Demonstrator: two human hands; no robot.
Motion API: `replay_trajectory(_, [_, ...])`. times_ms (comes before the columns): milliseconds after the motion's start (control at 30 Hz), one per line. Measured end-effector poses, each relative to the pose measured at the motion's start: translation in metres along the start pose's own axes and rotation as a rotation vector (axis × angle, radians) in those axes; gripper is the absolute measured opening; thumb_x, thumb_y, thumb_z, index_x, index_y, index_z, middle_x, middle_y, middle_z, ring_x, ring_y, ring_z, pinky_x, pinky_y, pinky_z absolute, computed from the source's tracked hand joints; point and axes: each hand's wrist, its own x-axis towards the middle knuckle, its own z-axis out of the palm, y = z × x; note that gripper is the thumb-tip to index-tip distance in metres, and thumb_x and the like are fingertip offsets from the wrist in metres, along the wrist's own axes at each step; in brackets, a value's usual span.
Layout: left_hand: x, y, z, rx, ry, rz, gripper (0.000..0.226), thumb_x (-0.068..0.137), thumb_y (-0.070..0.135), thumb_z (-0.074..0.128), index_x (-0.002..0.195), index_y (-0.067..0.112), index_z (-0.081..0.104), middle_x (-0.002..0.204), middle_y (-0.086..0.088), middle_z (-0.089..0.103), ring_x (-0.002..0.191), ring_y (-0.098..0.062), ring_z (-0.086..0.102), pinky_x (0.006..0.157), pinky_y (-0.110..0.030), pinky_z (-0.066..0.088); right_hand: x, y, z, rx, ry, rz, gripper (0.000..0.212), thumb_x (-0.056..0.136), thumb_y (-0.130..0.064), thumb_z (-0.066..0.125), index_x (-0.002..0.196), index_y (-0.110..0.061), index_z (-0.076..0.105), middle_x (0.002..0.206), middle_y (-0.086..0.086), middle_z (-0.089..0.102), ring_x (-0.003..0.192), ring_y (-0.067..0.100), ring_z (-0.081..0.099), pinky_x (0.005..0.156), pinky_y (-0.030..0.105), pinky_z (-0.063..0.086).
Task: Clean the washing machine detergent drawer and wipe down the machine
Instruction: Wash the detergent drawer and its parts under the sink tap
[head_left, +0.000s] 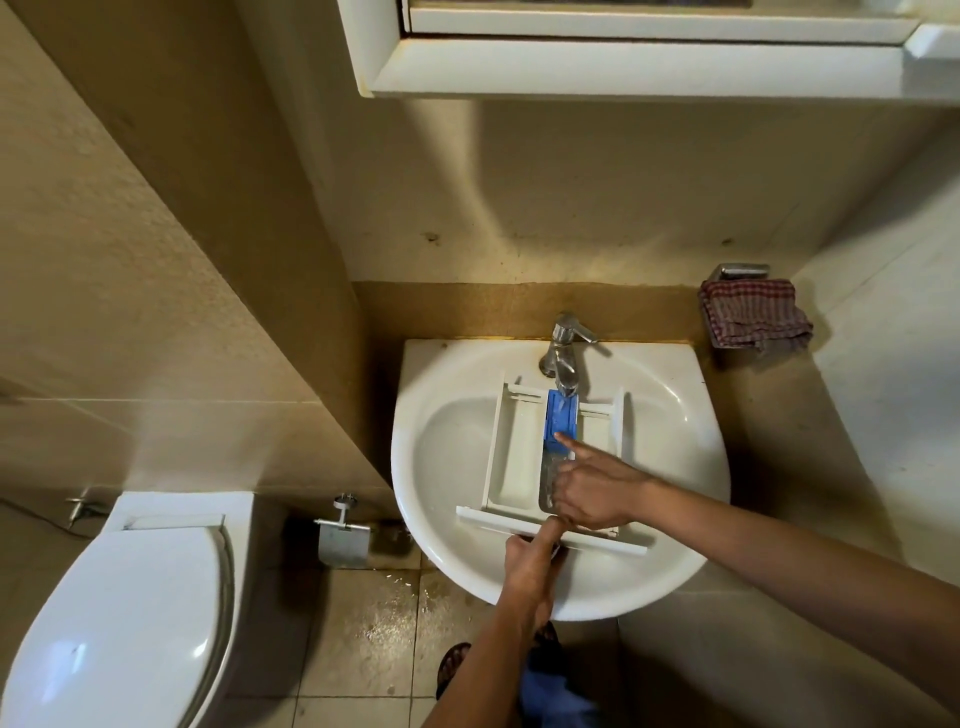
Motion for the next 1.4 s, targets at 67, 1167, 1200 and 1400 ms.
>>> replay_trajectory(67, [-0.002,0.0,0.0,0.013,-0.006,-0.002,0.034,0.081,0.007,0.071,0.112,-0.003,0.062,0.107,-0.018,0.071,0.1,-0.029,0.068,0.081,-0.032,0.057,0.006,-0.001,-0.001,-0.122,0.086,0.127,0.044,0.086,-0.034,0.033,0.07,-0.017,0.07,0.065,-0.002,0.057,0.076,0.018,0.057,0.114,0.049,0.016])
replay_trajectory(1167, [-0.053,0.042,0.017,0.173,0.508,0.028,0.091,0.045,0.04,0.085,0.115,-0.003,0.047,0.092,-0.014,0.062,0.082,-0.026,0.06,0.063,-0.034,0.052,-0.009,-0.005,0.037,1.213,0.156,0.664,0.045,0.101,-0.018,0.041,0.145,-0.016,0.037,0.151,0.003,0.036,0.142,0.018,0.028,0.109,0.022,0.02])
replay_trajectory(1200, [-0.053,0.041,0.017,0.199,0.519,0.051,0.091,0.044,0.04,0.085,0.115,-0.003,0.047,0.092,-0.013,0.061,0.082,-0.026,0.06,0.062,-0.032,0.05,-0.002,-0.005,0.037,1.338,0.203,0.791,0.04,0.1,-0.013,0.041,0.139,-0.013,0.046,0.144,0.006,0.046,0.136,0.021,0.038,0.105,0.022,0.027])
replay_trajectory(1400, [-0.061,0.035,0.022,0.328,0.519,0.145,0.08,0.051,0.035,0.087,0.11,-0.003,0.048,0.091,-0.011,0.063,0.081,-0.023,0.061,0.061,-0.03,0.049,0.029,0.027,0.003,2.169,0.612,1.163,0.019,0.093,0.004,0.049,0.1,-0.007,0.063,0.121,0.025,0.062,0.109,0.038,0.062,0.101,0.042,0.047])
